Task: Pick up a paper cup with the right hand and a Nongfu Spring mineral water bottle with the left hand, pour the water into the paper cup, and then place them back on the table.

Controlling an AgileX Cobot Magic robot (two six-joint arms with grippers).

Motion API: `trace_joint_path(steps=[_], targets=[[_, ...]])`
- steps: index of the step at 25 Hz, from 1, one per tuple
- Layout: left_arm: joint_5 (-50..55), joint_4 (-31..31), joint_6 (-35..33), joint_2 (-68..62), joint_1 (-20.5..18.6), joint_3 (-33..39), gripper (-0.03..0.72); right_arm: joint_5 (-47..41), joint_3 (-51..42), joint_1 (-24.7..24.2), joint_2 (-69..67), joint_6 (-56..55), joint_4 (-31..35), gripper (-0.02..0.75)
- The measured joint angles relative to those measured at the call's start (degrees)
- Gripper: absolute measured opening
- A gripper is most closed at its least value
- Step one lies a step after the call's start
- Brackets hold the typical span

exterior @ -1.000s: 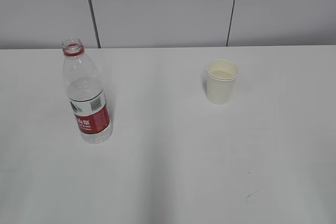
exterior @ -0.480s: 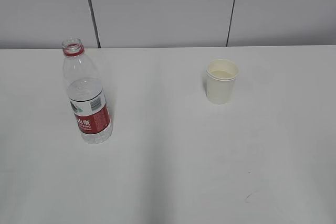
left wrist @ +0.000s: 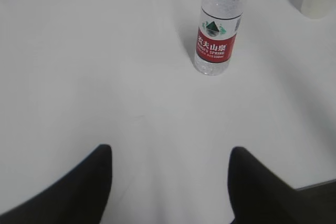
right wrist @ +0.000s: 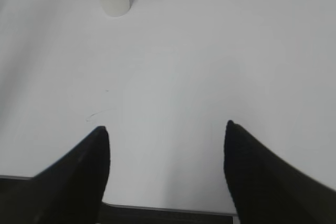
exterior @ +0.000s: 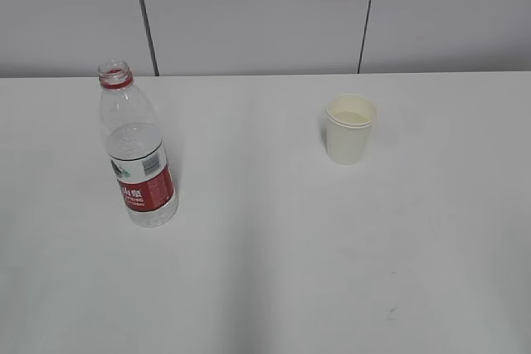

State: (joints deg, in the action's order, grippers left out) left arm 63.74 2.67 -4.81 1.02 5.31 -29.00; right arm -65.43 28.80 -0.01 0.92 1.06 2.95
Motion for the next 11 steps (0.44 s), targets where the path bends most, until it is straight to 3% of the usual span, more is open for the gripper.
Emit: trace_joint_path(steps=[11], targets=[[0.0,0.0,0.0,0.0,0.0,0.0,0.436,0.0,0.0,0.0,0.0,0.0,0.0,0.512]])
